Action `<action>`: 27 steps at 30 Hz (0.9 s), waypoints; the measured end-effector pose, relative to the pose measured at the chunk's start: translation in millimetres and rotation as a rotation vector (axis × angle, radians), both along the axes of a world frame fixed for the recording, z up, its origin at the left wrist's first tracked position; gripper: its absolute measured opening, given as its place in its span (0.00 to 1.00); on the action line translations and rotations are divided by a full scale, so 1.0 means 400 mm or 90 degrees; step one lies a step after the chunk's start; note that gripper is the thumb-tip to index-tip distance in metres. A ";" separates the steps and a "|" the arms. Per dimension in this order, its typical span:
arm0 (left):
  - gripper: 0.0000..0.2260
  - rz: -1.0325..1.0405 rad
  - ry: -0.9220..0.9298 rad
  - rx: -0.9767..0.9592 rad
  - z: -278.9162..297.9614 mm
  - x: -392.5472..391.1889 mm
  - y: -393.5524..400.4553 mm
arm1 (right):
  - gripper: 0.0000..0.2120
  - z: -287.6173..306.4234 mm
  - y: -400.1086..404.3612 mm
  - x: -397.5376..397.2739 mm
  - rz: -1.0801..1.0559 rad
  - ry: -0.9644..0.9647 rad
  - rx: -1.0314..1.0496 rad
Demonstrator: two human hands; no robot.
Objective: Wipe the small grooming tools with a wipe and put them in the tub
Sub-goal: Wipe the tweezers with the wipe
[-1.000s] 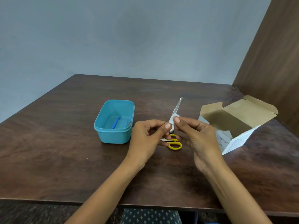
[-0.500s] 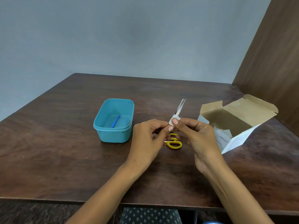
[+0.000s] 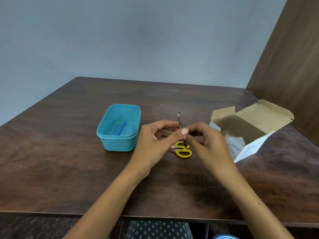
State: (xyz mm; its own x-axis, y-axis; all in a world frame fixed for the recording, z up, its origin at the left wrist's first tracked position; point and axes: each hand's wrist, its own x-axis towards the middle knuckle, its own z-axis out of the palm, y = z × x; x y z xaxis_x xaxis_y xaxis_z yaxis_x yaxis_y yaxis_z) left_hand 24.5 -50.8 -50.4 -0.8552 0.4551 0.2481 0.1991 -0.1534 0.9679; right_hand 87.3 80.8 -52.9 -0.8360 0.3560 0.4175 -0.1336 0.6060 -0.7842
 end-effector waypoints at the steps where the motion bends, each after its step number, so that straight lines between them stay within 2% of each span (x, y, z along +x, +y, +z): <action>1: 0.07 -0.008 -0.013 0.014 0.002 0.000 0.000 | 0.04 -0.002 -0.006 0.001 0.005 -0.002 0.030; 8: 0.07 0.017 -0.105 0.066 0.001 -0.013 -0.005 | 0.03 -0.019 -0.022 0.010 0.013 -0.008 0.045; 12: 0.06 0.013 -0.157 0.099 0.007 -0.009 -0.004 | 0.01 -0.019 -0.004 0.017 0.009 -0.030 0.012; 19: 0.08 -0.040 -0.216 0.102 0.005 -0.014 -0.007 | 0.07 0.028 0.038 0.028 0.065 0.002 -0.283; 23: 0.07 -0.088 -0.235 0.090 0.001 -0.013 -0.002 | 0.07 0.045 0.041 0.022 0.069 0.034 -0.274; 27: 0.06 -0.079 -0.262 0.121 0.004 -0.012 0.000 | 0.05 0.031 0.026 0.017 0.087 0.020 -0.248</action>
State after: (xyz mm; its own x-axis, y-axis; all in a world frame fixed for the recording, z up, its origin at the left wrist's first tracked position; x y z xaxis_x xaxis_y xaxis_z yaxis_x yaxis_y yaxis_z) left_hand 19.7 -50.9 -48.8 -0.8416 0.5400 -0.0111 -0.2264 -0.3339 0.9150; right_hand 94.0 91.3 -40.4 -0.8759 0.3784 0.2994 -0.2196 0.2399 -0.9456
